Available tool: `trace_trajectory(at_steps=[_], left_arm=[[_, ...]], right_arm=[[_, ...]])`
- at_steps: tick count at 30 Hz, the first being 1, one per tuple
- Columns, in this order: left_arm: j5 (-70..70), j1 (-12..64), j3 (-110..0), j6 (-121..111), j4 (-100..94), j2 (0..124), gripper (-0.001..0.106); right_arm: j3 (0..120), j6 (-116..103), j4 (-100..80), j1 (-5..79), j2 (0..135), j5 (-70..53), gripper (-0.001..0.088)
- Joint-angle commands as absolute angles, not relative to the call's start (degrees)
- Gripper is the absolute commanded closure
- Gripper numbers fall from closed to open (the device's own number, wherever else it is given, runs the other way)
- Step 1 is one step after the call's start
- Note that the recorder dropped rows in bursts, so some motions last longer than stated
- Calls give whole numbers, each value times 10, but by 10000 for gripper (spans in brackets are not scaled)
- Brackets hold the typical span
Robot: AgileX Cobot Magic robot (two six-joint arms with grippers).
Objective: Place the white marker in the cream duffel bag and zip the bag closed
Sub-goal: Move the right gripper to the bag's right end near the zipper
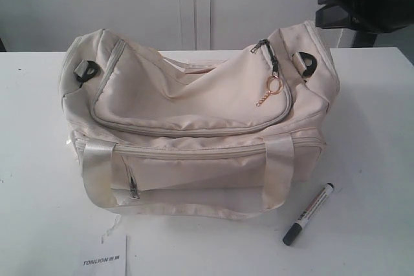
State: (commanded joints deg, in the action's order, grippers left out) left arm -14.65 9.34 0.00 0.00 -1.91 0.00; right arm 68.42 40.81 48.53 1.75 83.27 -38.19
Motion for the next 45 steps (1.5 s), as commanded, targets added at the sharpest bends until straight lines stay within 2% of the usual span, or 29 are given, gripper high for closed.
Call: trace_trajectory(at_steps=[12, 22, 26, 35, 39, 45], left_arm=[[-146, 93, 0, 0, -19, 0, 1053], [-146, 93, 0, 0, -19, 0, 1053], [-146, 93, 0, 0, -19, 0, 1053], [-146, 93, 0, 0, -19, 0, 1053], [-146, 93, 0, 0, -19, 0, 1053], [-146, 93, 0, 0, -19, 0, 1053]], right_arm=[[784, 392, 463, 17, 944, -446, 868], [875, 294, 292, 60, 995, -454, 860], [880, 294, 269, 83, 1006, -430, 766], [882, 202, 196, 87, 1009, -397, 459], [882, 147, 154, 87, 1000, -398, 407], [882, 24, 70, 86, 997, -406, 388]])
